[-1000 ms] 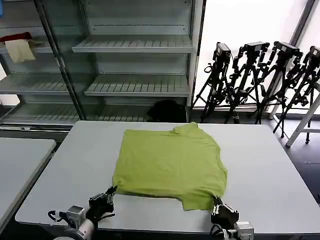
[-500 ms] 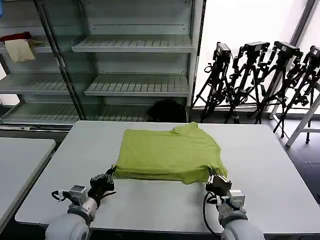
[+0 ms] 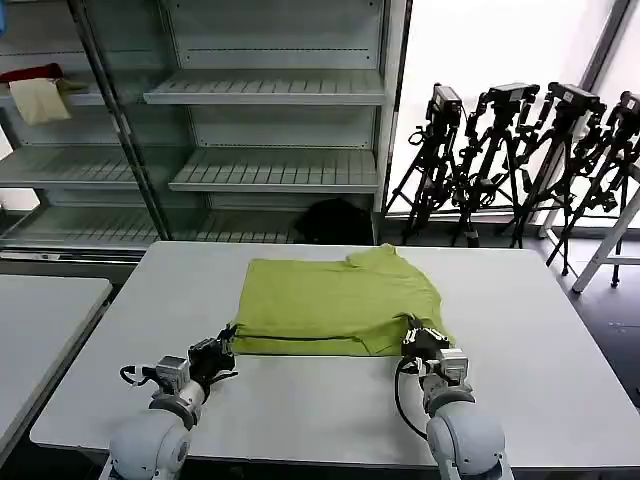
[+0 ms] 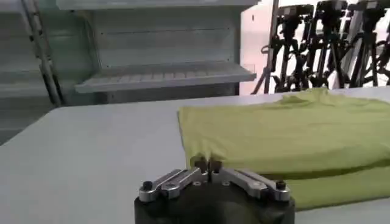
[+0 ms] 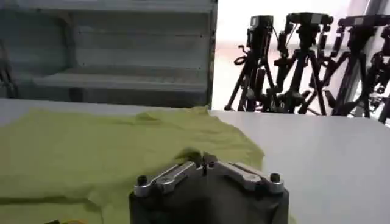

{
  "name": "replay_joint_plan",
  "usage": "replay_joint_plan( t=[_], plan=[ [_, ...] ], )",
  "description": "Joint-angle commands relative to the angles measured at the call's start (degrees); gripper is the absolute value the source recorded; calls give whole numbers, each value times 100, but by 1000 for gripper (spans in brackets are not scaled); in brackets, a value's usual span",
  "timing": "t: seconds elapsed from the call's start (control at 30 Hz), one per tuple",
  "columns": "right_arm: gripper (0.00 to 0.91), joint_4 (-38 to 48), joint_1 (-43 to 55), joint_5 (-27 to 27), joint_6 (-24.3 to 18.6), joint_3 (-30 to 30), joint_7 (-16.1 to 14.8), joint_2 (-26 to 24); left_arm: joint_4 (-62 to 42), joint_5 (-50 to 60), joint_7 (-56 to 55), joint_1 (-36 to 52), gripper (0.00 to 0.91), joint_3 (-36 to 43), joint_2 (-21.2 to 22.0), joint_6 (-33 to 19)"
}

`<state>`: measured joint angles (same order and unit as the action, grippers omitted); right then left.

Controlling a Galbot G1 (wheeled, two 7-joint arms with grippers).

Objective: Fold and organize the clothes.

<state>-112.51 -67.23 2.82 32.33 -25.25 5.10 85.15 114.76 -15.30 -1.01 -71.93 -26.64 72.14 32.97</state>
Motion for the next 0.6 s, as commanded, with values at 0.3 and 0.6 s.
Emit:
replay_joint_plan(
  t=[0.3,0.6],
  plan=[
    [907,-38,-92,58,-95,-438,-74,-260,253,158,-108,-136,907,-54,25,-9],
    [907,-281,-830,322,-220,-932,-296,-461,105,294,-108,-294,907,29,148,-11]
  ],
)
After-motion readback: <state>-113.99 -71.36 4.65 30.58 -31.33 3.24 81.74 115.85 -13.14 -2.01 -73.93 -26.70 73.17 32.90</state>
